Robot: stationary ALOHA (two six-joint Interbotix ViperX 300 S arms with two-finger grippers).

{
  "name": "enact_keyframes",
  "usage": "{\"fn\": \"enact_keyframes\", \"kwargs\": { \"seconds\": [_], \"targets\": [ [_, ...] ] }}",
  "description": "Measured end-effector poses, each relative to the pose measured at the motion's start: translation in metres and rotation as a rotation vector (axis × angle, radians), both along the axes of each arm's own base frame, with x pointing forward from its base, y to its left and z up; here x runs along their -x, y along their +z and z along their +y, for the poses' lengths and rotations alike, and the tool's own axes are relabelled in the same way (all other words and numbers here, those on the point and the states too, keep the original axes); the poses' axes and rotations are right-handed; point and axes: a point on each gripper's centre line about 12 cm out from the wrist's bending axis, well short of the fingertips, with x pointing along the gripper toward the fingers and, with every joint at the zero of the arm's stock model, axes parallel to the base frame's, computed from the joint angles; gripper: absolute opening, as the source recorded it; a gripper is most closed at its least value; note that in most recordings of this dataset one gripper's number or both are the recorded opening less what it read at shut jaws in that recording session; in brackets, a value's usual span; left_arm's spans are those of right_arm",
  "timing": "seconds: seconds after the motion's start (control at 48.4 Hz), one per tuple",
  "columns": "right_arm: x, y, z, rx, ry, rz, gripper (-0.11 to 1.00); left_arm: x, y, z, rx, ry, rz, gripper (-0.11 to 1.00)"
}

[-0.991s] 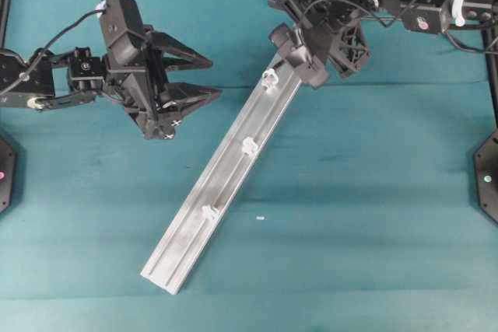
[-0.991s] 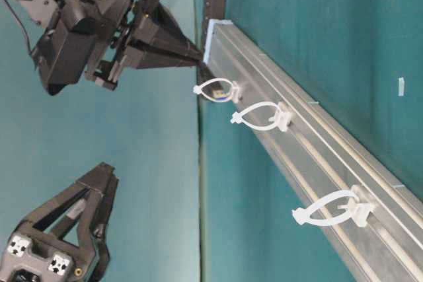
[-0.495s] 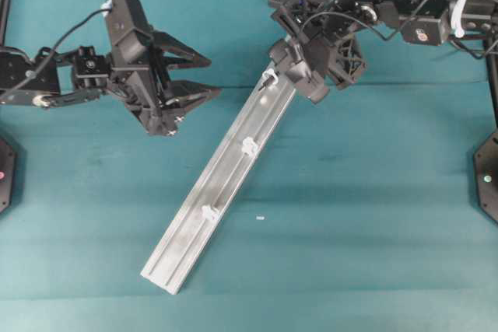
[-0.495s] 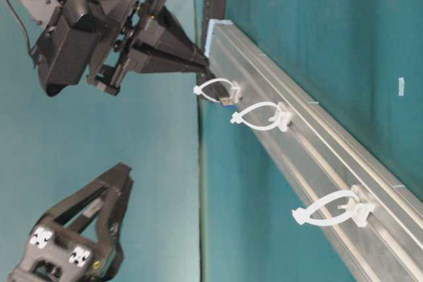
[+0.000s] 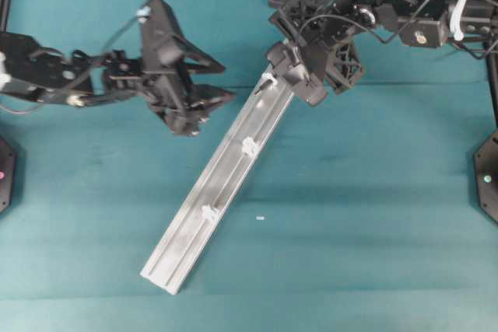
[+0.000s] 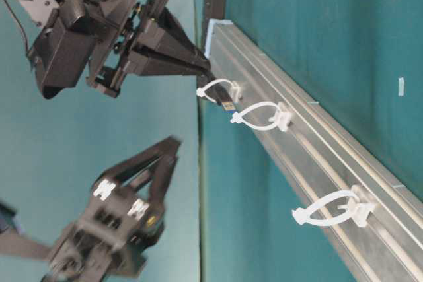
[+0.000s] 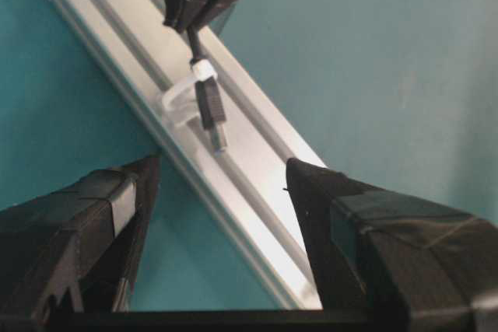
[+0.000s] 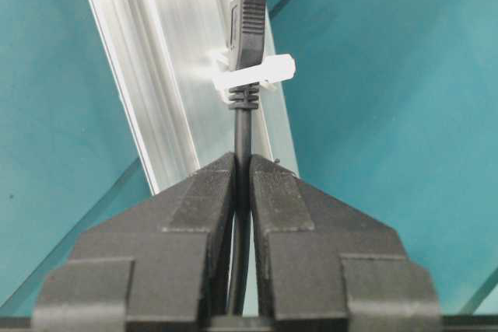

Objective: Pass the USB cable through three rings with both arms.
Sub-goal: 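Move the left gripper toward the top ring beside the right gripper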

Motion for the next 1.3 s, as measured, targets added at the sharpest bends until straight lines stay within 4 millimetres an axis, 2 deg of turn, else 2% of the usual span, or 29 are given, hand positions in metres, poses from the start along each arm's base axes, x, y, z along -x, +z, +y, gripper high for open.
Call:
{"fn": "enact_keyframes", "kwargs": {
  "seconds": [0.206, 0.454, 0.929, 1.301],
  "targets": [
    [0.0, 0.0, -0.001, 0.002, -0.002, -0.002, 0.08, -0.019, -0.019, 0.008, 0.091, 0.048, 0.008, 0.75],
    [-0.001, -0.006, -0.005, 0.007, -0.014, -0.008, 0.08, -0.028, -0.032, 0.013, 0.126, 0.07, 0.021, 0.75],
    [-0.002, -0.007, -0.008, 0.005, -0.024, -0.01, 0.08, -0.031, -0.032, 0.015, 0.135, 0.077, 0.013, 0.75],
    [-0.006, -0.007, 0.001, -0.047, -0.046, -0.032, 0.08, -0.033, -0.037, 0.015, 0.14, 0.077, 0.025, 0.75]
  ]
}}
